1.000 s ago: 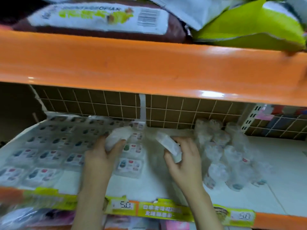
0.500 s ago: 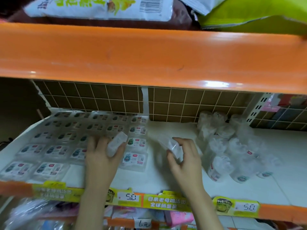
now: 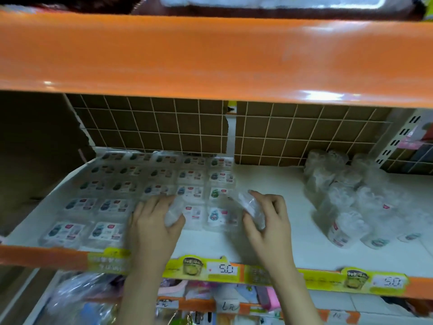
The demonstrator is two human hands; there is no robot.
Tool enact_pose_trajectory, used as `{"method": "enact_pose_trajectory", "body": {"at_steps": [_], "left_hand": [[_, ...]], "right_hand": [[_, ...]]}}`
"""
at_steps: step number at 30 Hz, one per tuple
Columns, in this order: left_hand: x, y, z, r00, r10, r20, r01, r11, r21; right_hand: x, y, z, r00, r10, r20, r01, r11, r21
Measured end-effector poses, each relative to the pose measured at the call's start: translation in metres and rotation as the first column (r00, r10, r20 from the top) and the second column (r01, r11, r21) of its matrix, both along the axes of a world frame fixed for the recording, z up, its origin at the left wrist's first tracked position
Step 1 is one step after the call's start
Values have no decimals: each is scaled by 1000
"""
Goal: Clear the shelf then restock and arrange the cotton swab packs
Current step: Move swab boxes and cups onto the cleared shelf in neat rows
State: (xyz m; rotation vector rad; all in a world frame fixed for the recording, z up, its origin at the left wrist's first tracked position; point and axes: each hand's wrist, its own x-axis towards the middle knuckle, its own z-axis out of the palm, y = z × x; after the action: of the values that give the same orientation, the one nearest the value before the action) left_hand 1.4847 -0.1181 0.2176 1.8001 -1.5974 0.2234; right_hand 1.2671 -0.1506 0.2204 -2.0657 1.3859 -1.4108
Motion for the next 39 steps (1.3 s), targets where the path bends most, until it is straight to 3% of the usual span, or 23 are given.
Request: {"method": "enact_pose_trajectory", "body": {"at_steps": [5, 11, 19, 23, 32, 36, 39], "left_hand": [[34, 9, -9, 982, -153, 111, 141, 984, 113], [54, 15, -21, 951, -299, 82, 270, 928, 256], [53, 19, -26, 948, -314, 59, 205, 740, 641], [50, 21, -22, 956, -290, 51, 188, 733, 654], [82, -45, 4, 982, -171, 78, 109, 857, 503], [81, -67, -19, 987, -143, 79, 69, 803, 592], [80, -67, -29, 986, -125, 107, 39, 811, 584]], "right_hand": [[41, 16, -8, 1000, 25, -6, -25, 1000, -15], [64, 34, -19, 998, -33, -49, 33, 999, 3], [82, 37, -14, 992, -69, -106, 64, 997, -51], [82, 40, -16, 986, -71, -149, 65, 997, -40], [79, 46, -29, 966, -84, -243, 93, 995, 26], [82, 47, -30, 967, -80, -243, 90, 995, 32], [92, 52, -30, 962, -99, -254, 100, 995, -9]]}}
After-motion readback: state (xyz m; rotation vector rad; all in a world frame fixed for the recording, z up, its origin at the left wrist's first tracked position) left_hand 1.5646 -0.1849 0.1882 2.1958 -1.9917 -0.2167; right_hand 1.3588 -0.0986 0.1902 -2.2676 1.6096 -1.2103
